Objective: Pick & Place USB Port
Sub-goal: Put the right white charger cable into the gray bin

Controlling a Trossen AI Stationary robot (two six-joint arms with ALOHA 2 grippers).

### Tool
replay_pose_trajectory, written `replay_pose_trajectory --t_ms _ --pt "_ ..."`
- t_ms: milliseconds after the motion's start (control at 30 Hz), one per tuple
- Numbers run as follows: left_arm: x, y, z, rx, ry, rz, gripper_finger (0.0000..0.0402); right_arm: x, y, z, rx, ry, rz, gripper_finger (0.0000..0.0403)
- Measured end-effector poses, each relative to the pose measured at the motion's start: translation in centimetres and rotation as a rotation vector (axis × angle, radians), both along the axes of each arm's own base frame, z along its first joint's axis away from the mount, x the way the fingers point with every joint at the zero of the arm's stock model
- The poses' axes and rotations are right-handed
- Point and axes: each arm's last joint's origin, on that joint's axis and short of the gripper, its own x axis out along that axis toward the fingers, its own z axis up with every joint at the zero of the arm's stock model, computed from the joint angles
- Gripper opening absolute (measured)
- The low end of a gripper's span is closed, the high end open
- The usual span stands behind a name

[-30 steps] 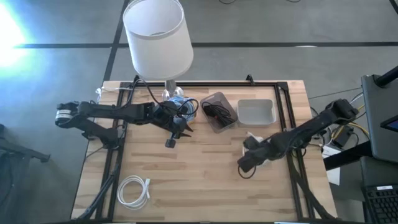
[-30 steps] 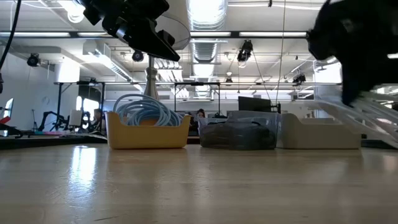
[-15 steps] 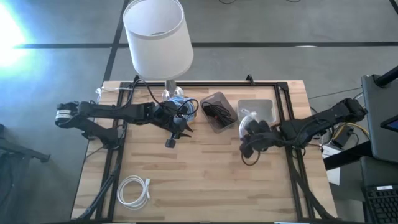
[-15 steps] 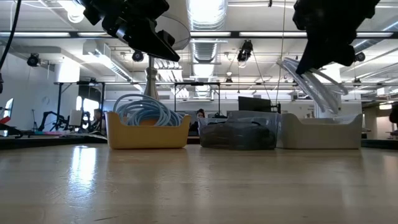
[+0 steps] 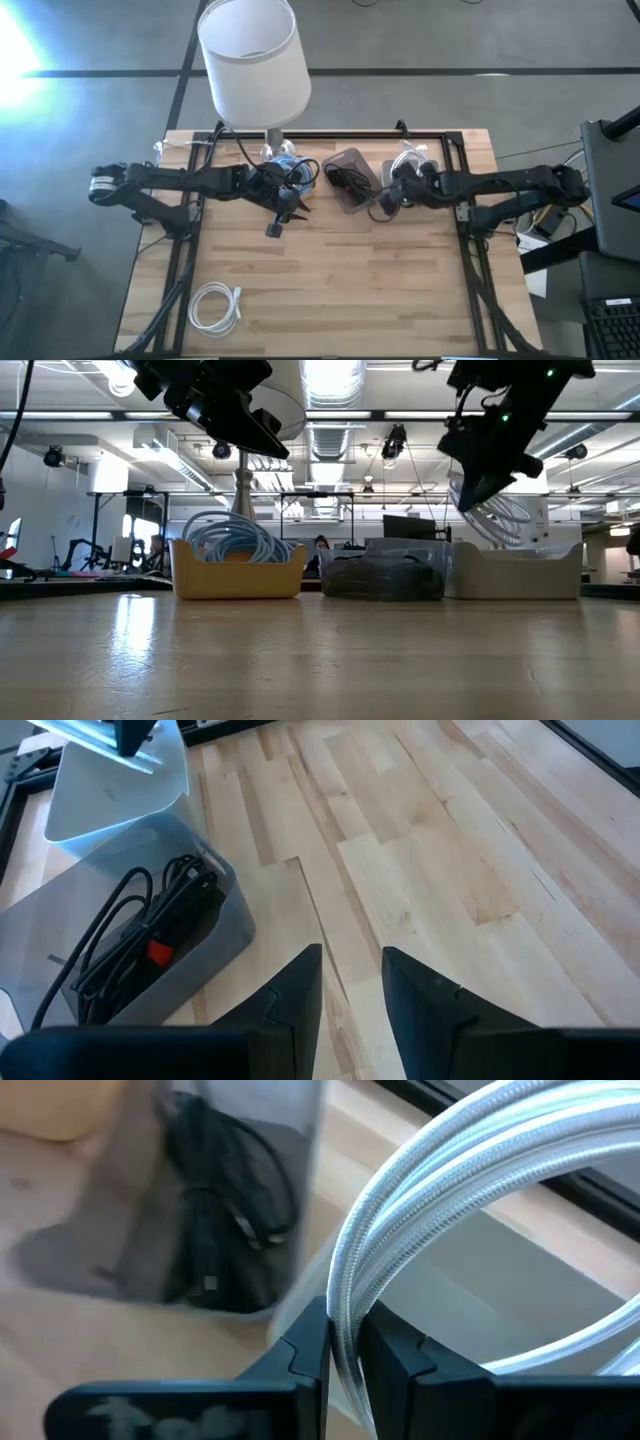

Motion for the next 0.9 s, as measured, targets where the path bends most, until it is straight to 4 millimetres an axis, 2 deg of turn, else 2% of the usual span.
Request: replay_pose_trajectory --t_ms 233,567,733,900 --pt "0.0 0.0 0.0 0.000 0.000 0.000 0.0110 0.5 -1.5 -2.6 -0.012 0.110 -0.132 0.0042" --pt "0.0 0.0 0.0 0.004 0.000 -0.002 0.0110 2.3 -2.0 -7.3 -0.015 0.273 -0.214 0.0050" --pt "0.0 0.0 0.0 0.004 -0.001 -0.002 0.0110 3.2 -2.3 -8.3 -0.034 0.327 -0.206 0.0076" --pt "0.0 0.0 0.0 0.003 -0.001 -0.002 0.0110 3.9 -2.4 -8.1 -0.043 0.354 -0.165 0.0107"
